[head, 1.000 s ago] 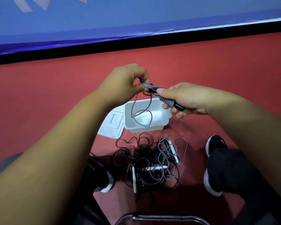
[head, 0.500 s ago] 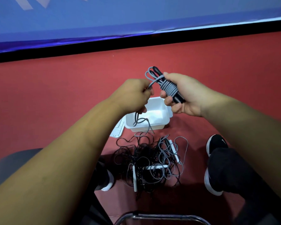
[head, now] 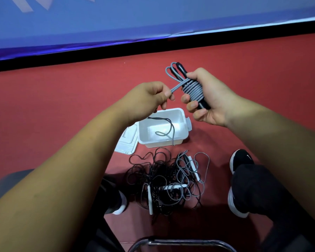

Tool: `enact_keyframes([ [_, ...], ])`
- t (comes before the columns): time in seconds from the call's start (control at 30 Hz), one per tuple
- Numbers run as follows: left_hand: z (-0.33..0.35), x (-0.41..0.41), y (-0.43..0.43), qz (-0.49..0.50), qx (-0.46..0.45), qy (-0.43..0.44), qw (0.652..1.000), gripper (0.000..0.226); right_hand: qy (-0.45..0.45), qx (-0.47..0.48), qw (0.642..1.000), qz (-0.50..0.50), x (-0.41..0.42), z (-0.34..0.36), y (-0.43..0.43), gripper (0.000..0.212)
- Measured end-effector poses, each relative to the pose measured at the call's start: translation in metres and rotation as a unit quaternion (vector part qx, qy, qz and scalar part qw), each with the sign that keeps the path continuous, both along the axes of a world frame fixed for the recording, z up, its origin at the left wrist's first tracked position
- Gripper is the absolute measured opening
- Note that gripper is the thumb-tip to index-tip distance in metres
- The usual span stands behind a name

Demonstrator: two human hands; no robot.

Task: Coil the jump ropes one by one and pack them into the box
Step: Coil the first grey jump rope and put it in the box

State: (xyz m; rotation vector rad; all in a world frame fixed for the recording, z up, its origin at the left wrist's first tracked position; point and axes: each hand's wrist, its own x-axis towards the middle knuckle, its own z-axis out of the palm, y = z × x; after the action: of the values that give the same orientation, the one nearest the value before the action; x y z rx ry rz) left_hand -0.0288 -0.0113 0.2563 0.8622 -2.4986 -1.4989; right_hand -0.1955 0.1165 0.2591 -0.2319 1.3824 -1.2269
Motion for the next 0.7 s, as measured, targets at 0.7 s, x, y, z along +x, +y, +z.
enact_keyframes([
  [0.7,-0.008,0.009,-0.008,-0.011,0.066,-0.060,0.996,0.022,-0.028,-0.031,0.965,0.261,0.004,0.013,0.014,0.035],
])
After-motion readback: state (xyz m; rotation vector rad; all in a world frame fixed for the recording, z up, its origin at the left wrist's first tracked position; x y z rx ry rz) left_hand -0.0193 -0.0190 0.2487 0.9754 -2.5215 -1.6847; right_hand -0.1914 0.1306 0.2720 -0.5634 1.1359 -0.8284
